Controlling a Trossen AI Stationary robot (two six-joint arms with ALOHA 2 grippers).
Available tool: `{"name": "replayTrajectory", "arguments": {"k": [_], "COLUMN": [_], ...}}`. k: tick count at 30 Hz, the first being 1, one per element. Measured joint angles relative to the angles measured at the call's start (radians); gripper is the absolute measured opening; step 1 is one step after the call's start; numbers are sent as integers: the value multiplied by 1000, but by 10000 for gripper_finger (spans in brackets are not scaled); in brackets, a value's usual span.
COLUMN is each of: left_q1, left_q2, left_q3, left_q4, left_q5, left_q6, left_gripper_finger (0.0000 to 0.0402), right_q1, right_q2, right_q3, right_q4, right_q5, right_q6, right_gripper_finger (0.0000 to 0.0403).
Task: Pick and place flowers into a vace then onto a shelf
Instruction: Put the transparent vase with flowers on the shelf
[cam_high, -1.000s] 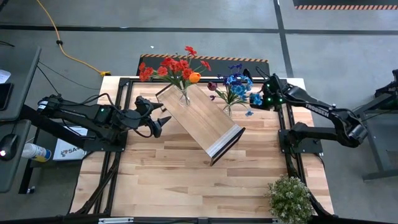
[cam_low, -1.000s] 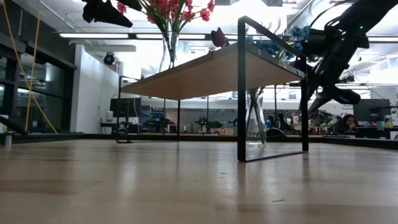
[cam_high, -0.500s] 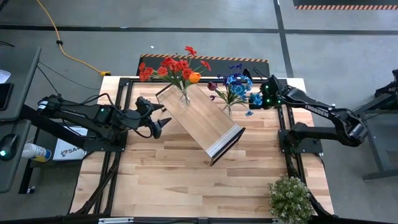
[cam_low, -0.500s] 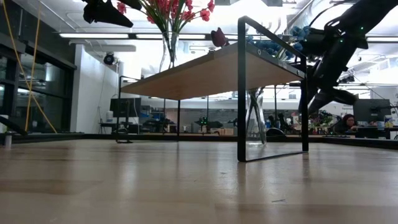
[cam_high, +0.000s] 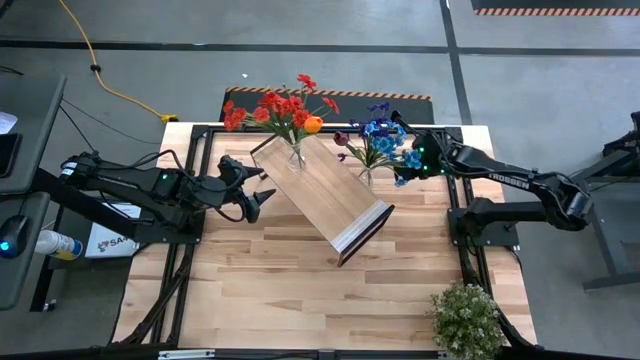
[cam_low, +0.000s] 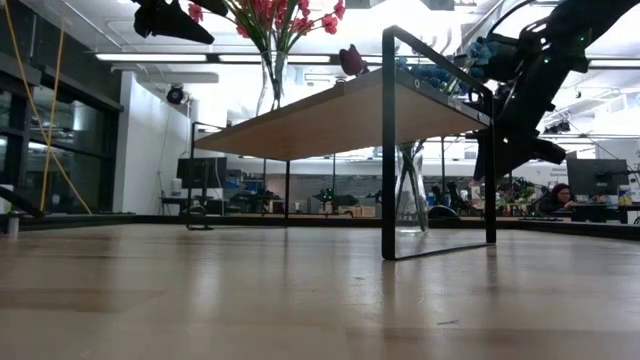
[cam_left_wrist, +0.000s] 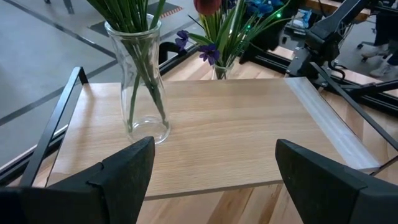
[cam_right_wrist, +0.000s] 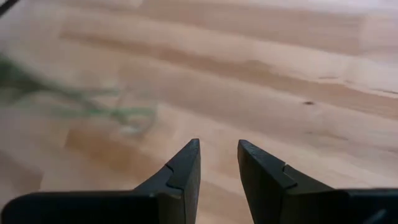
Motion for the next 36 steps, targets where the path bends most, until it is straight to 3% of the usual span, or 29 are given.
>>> {"name": "replayTrajectory", "arguments": {"k": [4,10,21,36], "left_q1": [0,0,0,0], "left_q2": [0,0,0,0], "left_q3": [0,0,0,0], "left_q4": [0,-3,-28,-47], "left_q5": [29,45,45,45], "left_q6": [0,0,0,0], "left_gripper_finger": [367,367,367,367], "right_q1": [-1,-1,-3,-3], "right_q2": [0,-1,0,0], "right_q3": [0,-15,-210,-242], "right_q4": [-1,22,232,421], "right_q5": [98,135,28,115], "right_q6": [112,229,409,526], "right_gripper_finger": [99,99,99,99]}}
